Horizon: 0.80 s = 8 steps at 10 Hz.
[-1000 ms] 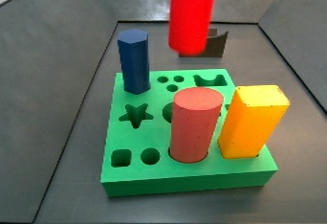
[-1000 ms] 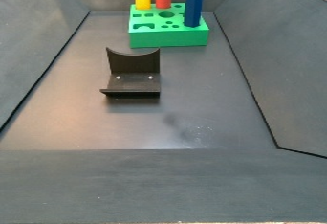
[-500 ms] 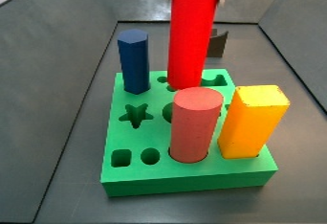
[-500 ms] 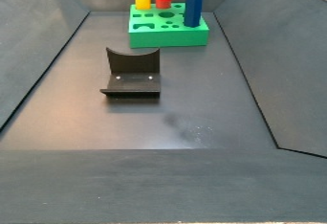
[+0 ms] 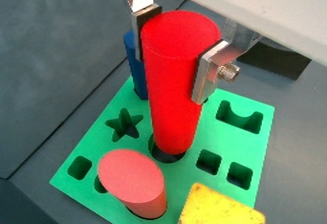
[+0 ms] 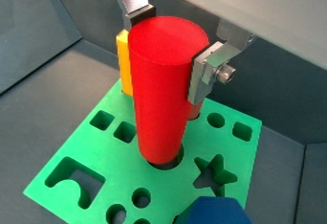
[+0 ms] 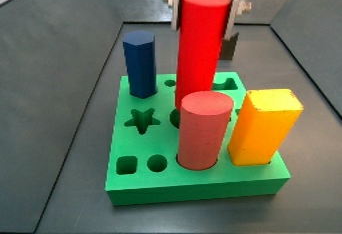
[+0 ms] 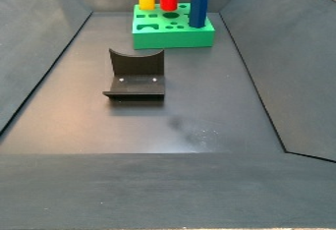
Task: Pick up the round object. Move up. Place the round object on the fixture. Regrasp the round object. Move to above the board. Insert the round object.
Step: Insert the round object.
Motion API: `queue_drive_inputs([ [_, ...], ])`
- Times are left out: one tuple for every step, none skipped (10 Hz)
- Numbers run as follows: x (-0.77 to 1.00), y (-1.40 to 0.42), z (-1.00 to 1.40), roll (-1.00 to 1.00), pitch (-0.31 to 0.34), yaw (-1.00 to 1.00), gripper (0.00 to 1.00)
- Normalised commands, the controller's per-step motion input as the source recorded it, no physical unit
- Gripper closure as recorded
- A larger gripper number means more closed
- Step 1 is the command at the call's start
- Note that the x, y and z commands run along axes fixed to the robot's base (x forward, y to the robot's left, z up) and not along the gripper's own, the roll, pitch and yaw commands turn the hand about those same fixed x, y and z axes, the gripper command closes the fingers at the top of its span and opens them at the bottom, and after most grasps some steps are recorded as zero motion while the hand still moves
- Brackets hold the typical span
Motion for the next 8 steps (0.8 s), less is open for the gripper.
queue_drive_inputs([
  [0.00, -0.06, -0.29, -0.04, 0.000, -0.13, 1.00],
  [0.00, -0.06, -0.25, -0.02, 0.000, -0.13, 1.00],
  [0.00, -0.03, -0.26, 0.00, 0.063, -0.15, 1.00],
  [0.00, -0.08, -0.25, 0.01, 0.081, -0.07, 1.00],
  [0.00, -0.11, -0.23, 0.00, 0.049, -0.07, 1.00],
  [0.00, -0.09, -0.25, 0.00, 0.019, -0.07, 1.00],
  [0.00, -0.07, -0.31, -0.01, 0.006, -0.09, 1.00],
  [0.00, -0.05, -0.35, -0.01, 0.004, -0.07, 1.00],
])
